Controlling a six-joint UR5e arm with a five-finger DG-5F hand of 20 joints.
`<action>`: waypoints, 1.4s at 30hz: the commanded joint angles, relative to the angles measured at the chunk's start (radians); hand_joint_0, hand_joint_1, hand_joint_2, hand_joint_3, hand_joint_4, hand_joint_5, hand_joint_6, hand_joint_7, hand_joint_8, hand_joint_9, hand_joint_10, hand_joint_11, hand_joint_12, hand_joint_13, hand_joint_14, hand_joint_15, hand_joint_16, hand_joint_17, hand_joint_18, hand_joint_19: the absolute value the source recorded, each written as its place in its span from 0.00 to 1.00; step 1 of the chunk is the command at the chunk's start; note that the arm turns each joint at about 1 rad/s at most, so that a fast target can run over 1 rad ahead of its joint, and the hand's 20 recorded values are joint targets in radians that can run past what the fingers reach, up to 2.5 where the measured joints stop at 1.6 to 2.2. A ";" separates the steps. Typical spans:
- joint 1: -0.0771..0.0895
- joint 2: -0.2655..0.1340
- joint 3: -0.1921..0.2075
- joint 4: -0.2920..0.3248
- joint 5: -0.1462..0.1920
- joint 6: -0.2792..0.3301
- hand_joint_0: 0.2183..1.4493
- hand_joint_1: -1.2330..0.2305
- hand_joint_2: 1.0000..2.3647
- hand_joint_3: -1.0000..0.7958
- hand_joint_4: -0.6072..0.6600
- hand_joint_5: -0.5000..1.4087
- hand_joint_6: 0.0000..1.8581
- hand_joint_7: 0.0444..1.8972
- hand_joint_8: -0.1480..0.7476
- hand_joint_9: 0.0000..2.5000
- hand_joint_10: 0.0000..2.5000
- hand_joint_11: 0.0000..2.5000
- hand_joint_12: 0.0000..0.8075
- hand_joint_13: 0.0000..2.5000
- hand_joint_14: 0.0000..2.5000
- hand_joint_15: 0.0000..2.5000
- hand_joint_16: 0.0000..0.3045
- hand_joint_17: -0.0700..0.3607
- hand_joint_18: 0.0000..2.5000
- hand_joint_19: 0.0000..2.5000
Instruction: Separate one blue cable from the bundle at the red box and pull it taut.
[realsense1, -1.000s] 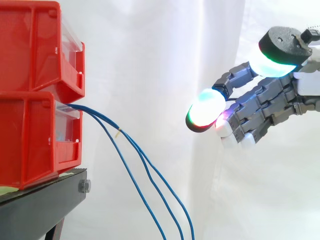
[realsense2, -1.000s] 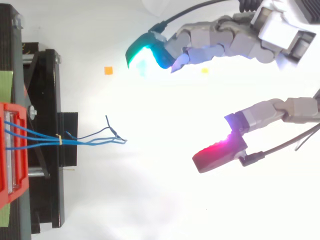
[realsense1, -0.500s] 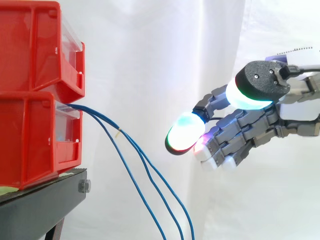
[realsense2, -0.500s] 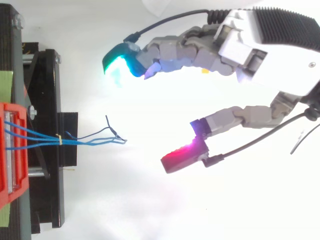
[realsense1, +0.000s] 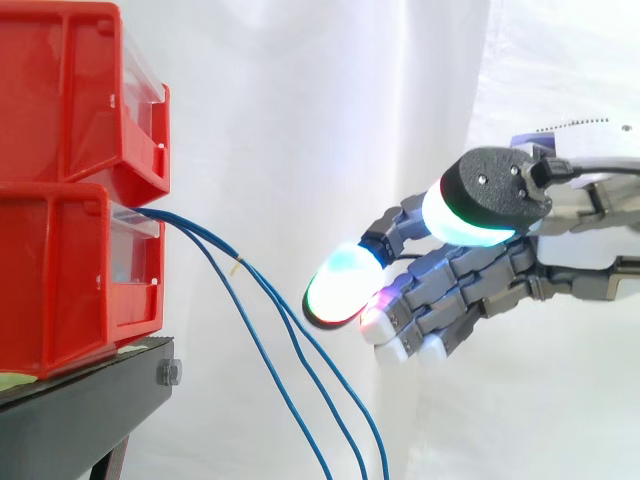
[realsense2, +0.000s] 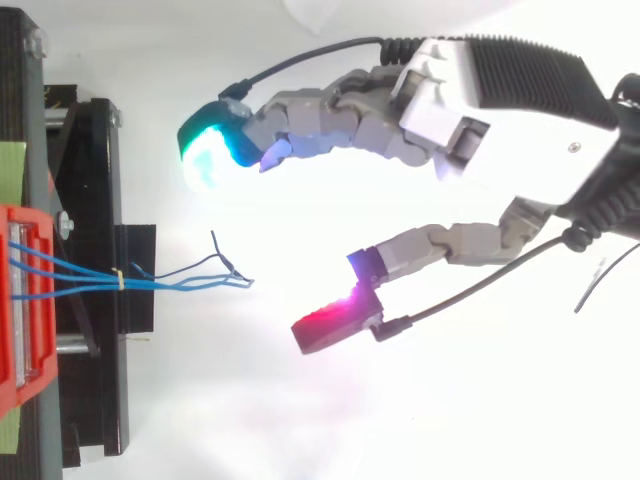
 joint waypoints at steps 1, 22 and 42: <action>-0.001 -0.038 0.009 0.046 -0.006 0.012 0.27 0.41 0.00 0.28 0.71 0.17 0.27 0.36 0.49 0.26 0.00 0.13 0.44 0.26 0.01 0.14 0.16 0.42 0.22 0.22; -0.003 -0.152 0.111 0.124 -0.085 0.093 0.26 0.43 0.00 0.28 0.71 0.17 0.27 0.38 0.49 0.27 0.00 0.14 0.45 0.27 0.01 0.15 0.16 0.42 0.22 0.24; -0.016 -0.227 0.160 0.152 -0.219 0.380 0.27 0.45 0.00 0.28 0.72 0.18 0.27 0.40 0.50 0.27 0.00 0.15 0.44 0.28 0.01 0.16 0.16 0.42 0.23 0.25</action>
